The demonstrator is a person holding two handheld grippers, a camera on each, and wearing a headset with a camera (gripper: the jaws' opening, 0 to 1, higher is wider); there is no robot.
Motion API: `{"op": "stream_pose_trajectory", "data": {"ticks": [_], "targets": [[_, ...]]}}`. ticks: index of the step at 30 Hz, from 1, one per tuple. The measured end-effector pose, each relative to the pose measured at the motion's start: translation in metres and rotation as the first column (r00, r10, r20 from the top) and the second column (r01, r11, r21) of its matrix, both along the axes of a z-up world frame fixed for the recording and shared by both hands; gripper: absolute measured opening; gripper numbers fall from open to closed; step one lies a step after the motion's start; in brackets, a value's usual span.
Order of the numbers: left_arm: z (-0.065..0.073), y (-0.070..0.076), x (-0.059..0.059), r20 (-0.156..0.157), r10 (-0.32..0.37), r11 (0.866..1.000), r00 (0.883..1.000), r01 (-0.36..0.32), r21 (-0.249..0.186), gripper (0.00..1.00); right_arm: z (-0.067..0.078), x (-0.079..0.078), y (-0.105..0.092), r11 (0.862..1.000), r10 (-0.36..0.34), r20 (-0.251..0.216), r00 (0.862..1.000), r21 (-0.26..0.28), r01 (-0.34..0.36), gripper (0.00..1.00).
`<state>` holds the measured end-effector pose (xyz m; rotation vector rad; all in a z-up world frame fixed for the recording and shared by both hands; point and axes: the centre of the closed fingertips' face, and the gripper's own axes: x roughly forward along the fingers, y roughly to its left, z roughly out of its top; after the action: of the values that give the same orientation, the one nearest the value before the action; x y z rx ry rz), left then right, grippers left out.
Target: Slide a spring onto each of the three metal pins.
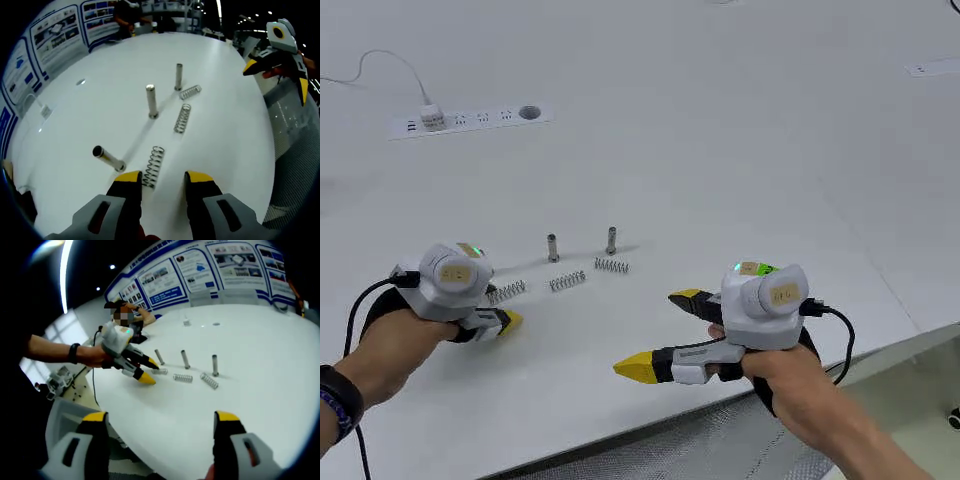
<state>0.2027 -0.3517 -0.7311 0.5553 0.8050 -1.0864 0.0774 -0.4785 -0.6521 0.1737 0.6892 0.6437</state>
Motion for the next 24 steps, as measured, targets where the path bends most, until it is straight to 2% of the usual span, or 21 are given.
{"op": "stream_pose_trajectory", "data": {"ticks": [4, 8, 11, 20, 24], "targets": [[0.000, -0.003, -0.002, -0.015, 0.010, 1.000, 1.000, -0.010, -0.011, 0.29, 0.000, 0.000, 0.001, 1.000, 0.003, 0.000, 1.000, 0.002, -0.003, 0.88], [0.000, -0.004, -0.004, -0.012, 0.007, 1.000, 1.000, -0.007, -0.011, 0.24, 0.001, -0.001, 0.002, 1.000, 0.010, -0.002, 1.000, 0.001, -0.010, 0.88], [0.000, -0.001, -0.003, -0.010, 0.020, 1.000, 1.000, -0.020, -0.005, 0.12, 0.000, -0.001, 0.003, 1.000, 0.013, -0.004, 1.000, 0.000, -0.013, 0.88], [-0.001, 0.008, -0.008, -0.036, 0.061, 0.998, 0.997, -0.061, -0.007, 0.11, -0.001, -0.002, 0.005, 1.000, 0.022, -0.009, 1.000, 0.001, -0.022, 0.87], [0.004, 0.011, -0.011, -0.034, 0.070, 0.997, 0.997, -0.071, -0.016, 0.10, -0.002, -0.001, 0.007, 1.000, 0.023, -0.014, 1.000, 0.007, -0.023, 0.86]]}}
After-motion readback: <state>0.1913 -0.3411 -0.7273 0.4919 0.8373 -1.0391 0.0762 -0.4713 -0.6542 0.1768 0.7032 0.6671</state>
